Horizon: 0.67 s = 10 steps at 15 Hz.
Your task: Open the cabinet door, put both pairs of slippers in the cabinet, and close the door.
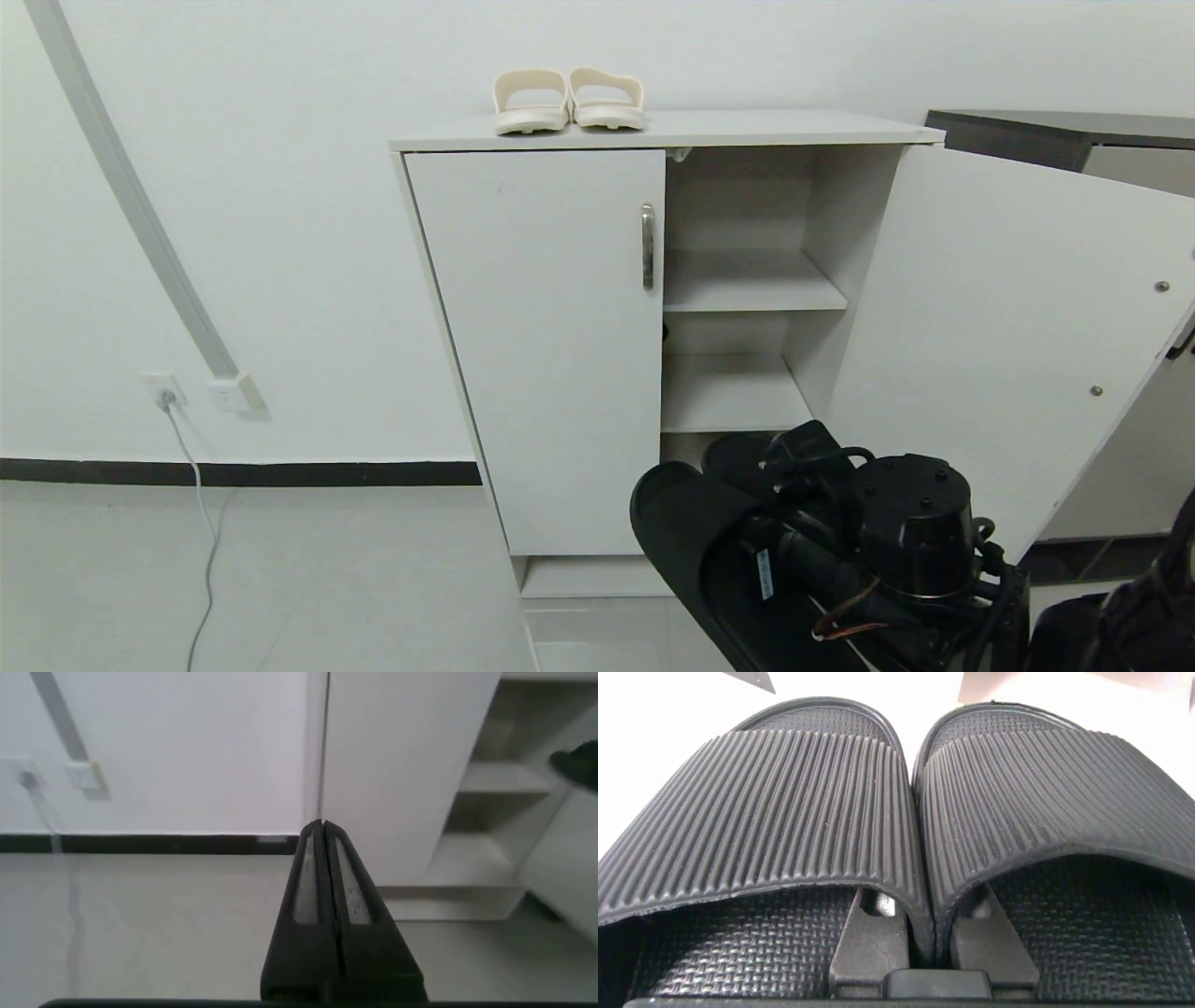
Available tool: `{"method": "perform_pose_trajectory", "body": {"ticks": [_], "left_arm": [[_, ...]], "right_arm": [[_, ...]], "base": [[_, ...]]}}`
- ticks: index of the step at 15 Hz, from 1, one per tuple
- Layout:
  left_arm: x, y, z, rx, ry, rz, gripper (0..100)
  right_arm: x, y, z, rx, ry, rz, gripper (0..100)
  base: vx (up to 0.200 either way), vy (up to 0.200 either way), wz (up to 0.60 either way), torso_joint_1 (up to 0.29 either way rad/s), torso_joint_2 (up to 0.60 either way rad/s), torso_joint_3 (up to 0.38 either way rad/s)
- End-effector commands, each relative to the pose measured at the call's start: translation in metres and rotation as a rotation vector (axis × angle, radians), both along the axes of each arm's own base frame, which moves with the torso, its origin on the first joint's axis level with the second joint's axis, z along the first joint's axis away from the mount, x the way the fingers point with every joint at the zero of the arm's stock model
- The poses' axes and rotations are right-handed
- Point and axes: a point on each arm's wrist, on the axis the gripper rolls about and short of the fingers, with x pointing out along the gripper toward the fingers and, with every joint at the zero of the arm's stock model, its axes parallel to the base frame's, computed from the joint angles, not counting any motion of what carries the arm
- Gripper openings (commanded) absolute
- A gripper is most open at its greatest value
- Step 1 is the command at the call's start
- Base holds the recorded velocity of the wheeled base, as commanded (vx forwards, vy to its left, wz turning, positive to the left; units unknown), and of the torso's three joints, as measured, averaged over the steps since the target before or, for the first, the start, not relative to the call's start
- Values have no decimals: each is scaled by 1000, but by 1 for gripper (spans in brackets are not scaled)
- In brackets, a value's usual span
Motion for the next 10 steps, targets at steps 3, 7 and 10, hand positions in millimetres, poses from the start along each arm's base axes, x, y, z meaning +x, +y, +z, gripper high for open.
{"method": "perform_pose_trajectory", "body": {"ticks": [3, 7, 10], "left_arm": [[0, -1, 0, -67, 4, -64, 0], [0, -1, 0, -67, 3, -44, 0], [0, -1, 0, -67, 3, -44, 0]], "right_arm": [[3, 3, 1, 4, -11, -17, 0], [27, 23, 0, 1, -57, -164, 0], [55, 47, -7, -14, -111, -366, 0]], "base": [[0, 0, 0, 0, 0, 0], [0, 0, 0, 0, 0, 0], [0, 0, 0, 0, 0, 0]]}}
